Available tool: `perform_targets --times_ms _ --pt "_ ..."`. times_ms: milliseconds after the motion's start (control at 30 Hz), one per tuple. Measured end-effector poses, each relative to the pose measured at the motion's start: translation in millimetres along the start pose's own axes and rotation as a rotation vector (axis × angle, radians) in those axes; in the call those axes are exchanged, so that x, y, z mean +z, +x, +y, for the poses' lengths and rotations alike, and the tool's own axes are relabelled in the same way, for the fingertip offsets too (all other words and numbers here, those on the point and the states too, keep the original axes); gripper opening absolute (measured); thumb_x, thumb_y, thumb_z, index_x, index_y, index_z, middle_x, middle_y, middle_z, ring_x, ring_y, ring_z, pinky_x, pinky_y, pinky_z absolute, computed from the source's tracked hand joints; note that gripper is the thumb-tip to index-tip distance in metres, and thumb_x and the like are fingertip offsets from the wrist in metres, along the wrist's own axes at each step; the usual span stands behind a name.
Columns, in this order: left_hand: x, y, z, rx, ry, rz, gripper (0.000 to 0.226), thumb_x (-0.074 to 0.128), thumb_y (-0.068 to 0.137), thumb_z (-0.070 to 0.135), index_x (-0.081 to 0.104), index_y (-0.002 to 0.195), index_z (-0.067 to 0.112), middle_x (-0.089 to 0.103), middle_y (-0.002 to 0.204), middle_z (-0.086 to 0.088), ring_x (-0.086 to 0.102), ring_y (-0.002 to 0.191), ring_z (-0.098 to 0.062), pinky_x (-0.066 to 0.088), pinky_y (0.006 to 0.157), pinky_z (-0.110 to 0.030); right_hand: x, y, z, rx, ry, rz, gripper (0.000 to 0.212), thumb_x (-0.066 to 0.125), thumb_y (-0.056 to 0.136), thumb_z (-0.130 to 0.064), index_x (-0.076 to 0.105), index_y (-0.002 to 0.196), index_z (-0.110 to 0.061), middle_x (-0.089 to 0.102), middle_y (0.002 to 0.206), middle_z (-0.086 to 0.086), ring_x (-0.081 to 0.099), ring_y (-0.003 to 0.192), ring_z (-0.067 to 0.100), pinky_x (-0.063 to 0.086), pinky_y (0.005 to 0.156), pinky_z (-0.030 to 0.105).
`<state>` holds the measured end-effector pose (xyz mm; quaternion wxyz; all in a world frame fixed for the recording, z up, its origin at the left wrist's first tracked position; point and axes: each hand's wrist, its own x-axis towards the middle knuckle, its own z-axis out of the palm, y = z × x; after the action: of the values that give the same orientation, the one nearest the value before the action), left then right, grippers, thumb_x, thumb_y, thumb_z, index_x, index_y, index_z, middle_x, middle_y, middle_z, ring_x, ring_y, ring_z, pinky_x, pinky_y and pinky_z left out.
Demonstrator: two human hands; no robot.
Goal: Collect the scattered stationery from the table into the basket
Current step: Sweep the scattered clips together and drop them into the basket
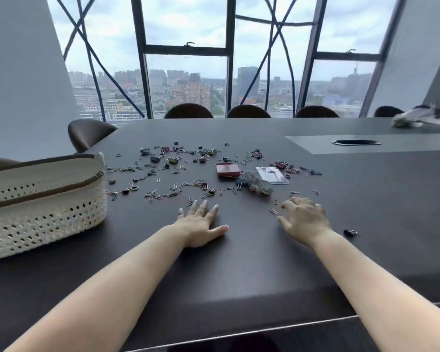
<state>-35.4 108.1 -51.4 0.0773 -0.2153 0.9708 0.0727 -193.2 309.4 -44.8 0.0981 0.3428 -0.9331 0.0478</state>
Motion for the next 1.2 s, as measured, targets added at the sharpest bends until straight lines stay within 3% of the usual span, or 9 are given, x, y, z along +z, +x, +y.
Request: perform_targets --times_ms 133,233,300,400,533,867,967,1067,1200 --pt "0.9 23.6 46.9 0.043 0.004 -0.011 0.074 0.022 0.089 0.066 -0.002 0.148 0.029 -0.01 0.157 -0.002 -0.013 0.144 -0.02 -0.006 0.114 -0.052 -0.9 -14.7 30.0 0.317 -0.012 -0.123 0.068 0.031 0.091 -0.059 0.019 0.147 -0.021 0.007 0.158 0.008 -0.001 0.144 0.036 0.004 0.111 0.059" --pt "4.5 32.0 72.0 0.086 0.004 0.013 0.07 0.021 0.091 0.064 0.0 0.148 0.03 -0.01 0.157 0.0 -0.012 0.144 -0.019 -0.006 0.114 -0.051 -1.0 -22.3 46.5 0.516 0.071 -0.24 0.085 0.026 0.086 -0.07 0.005 0.15 -0.018 -0.004 0.157 0.013 -0.006 0.142 0.041 0.003 0.112 0.059" --pt "5.4 34.5 75.5 0.077 0.002 0.031 0.069 0.021 0.091 0.063 0.001 0.148 0.03 -0.01 0.157 0.001 -0.014 0.144 -0.019 -0.006 0.114 -0.051 3.0 -22.4 47.5 0.48 0.12 -0.293 0.092 0.024 0.083 -0.075 -0.001 0.15 -0.016 -0.005 0.157 0.016 -0.006 0.143 0.039 0.001 0.115 0.053" --pt "3.9 34.3 68.7 0.002 0.01 0.054 0.068 0.019 0.091 0.063 0.001 0.148 0.031 -0.013 0.157 0.001 -0.018 0.143 -0.022 -0.008 0.111 -0.056 6.7 -12.0 32.4 0.285 0.18 -0.295 0.1 0.026 0.079 -0.079 -0.006 0.149 -0.015 -0.007 0.157 0.014 -0.007 0.145 0.032 -0.001 0.117 0.044" --pt "-1.4 38.0 46.3 -0.138 0.014 0.083 0.073 0.019 0.087 0.069 0.0 0.148 0.034 -0.016 0.156 0.001 -0.02 0.142 -0.029 -0.009 0.109 -0.06 11.4 14.3 4.2 0.178 0.186 -0.307 0.115 0.036 0.069 -0.085 -0.014 0.148 -0.018 -0.013 0.157 0.009 -0.012 0.144 0.031 -0.004 0.116 0.047" --pt "-17.3 100.6 15.9 -0.279 -0.046 0.103 0.089 0.024 0.072 0.085 -0.004 0.145 0.043 -0.016 0.156 0.003 -0.019 0.141 -0.033 -0.005 0.104 -0.069 27.8 93.7 -3.7 0.297 0.183 -0.282 0.122 0.036 0.062 -0.09 -0.012 0.148 -0.017 -0.01 0.157 0.013 -0.008 0.143 0.04 -0.002 0.115 0.053" --pt "-20.2 120.0 11.2 -0.275 -0.064 0.113 0.088 0.026 0.073 0.084 -0.001 0.145 0.042 -0.008 0.157 0.002 -0.011 0.143 -0.032 -0.001 0.106 -0.066 34.7 111.7 -2.2 0.197 0.224 -0.228 0.112 0.04 0.068 -0.084 -0.003 0.15 -0.021 -0.005 0.158 0.011 -0.001 0.144 0.037 0.002 0.115 0.048" --pt "-20.4 133.6 7.5 -0.19 -0.068 0.133 0.081 0.03 0.078 0.078 0.004 0.146 0.041 0.0 0.158 0.002 -0.006 0.145 -0.023 0.001 0.111 -0.059 39.3 116.7 -2.4 0.014 0.285 -0.154 0.092 0.047 0.077 -0.071 0.014 0.148 -0.024 0.009 0.157 0.007 0.011 0.143 0.028 0.012 0.116 0.041" --pt "-21.3 143.6 5.4 -0.091 -0.074 0.192 0.072 0.035 0.083 0.07 0.015 0.145 0.038 0.011 0.156 0.001 0.005 0.144 -0.02 0.006 0.115 -0.05 38.5 120.5 -2.3 -0.059 0.388 -0.102 0.08 0.057 0.079 -0.06 0.032 0.142 -0.019 0.039 0.145 0.004 0.03 0.134 0.023 0.025 0.11 0.032"
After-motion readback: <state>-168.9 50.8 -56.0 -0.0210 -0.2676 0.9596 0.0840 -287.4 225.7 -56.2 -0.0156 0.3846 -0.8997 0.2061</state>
